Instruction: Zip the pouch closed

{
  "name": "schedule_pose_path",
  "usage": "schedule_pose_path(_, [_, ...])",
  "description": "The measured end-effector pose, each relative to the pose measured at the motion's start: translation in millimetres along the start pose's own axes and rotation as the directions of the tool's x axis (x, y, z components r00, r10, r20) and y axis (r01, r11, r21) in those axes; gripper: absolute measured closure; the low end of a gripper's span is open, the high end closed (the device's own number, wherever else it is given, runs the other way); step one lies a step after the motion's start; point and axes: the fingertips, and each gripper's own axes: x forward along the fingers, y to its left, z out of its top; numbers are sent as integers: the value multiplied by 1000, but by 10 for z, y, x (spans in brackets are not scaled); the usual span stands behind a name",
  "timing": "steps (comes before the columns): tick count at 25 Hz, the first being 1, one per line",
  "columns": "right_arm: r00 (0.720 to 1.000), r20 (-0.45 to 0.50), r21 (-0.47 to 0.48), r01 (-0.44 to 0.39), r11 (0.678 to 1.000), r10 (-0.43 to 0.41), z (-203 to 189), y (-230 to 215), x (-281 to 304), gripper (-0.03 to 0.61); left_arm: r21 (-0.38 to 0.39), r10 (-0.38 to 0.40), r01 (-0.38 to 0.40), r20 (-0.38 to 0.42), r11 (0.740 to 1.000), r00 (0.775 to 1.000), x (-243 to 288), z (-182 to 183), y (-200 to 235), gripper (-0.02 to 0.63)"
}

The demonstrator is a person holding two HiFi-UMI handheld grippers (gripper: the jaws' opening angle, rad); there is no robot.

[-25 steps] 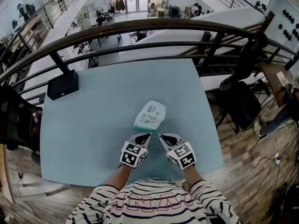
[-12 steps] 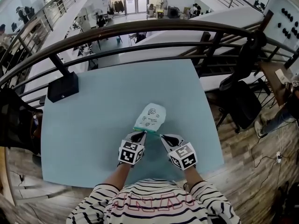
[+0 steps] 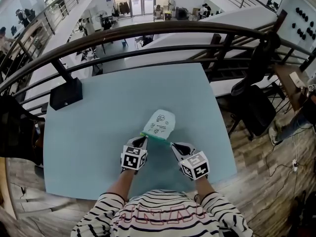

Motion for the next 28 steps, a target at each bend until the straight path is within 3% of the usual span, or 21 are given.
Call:
schedule_pose_path(8, [1000,2,18,30,999,-30,-9,-79,-23,545,9,36,-36,-20,999,999,-30,-12,200,588])
schedule_pose_path(15, [999,-32,70,33,997,-31,-173,-34,89,545,119,74,-63,-93,991,993,85,-61,311,588])
schedule_pose_path(28, [989,-98,155,128,980,-114,-469,54,226,541,135,4,23,-195,991,981,79,-329,324,586])
